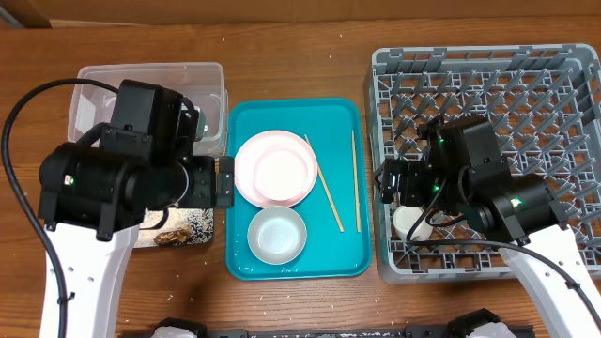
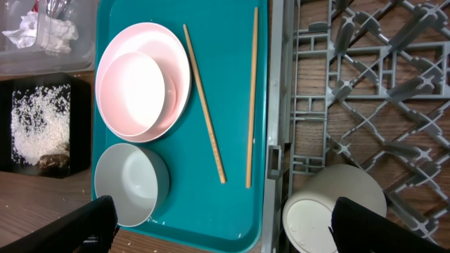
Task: Sort waste into correct bins and load items into the dishwasher
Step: 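Open the left gripper to release the tissue into the bin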
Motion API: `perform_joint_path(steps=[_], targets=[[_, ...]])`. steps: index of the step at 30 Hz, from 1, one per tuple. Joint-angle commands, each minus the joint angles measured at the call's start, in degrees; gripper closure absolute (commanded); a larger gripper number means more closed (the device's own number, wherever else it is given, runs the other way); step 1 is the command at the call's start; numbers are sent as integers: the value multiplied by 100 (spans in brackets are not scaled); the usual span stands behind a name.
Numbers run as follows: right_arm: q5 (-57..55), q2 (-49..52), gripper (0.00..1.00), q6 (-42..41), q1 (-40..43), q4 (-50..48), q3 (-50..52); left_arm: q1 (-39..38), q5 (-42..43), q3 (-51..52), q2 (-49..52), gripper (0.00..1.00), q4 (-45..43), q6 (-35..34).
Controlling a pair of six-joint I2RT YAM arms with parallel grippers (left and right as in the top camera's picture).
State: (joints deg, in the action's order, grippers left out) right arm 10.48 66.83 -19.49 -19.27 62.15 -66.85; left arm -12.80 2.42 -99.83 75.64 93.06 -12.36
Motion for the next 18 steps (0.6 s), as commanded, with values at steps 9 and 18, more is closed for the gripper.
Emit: perform_joint_path(steps=[9,18], targets=[[-11,-26,0,20,-28,-31,-105,42,-525,350,-1388,0,-688,289],[-11,-26,0,20,-28,-33,-105,284,-385,3663,-3641,0,-4597,960]])
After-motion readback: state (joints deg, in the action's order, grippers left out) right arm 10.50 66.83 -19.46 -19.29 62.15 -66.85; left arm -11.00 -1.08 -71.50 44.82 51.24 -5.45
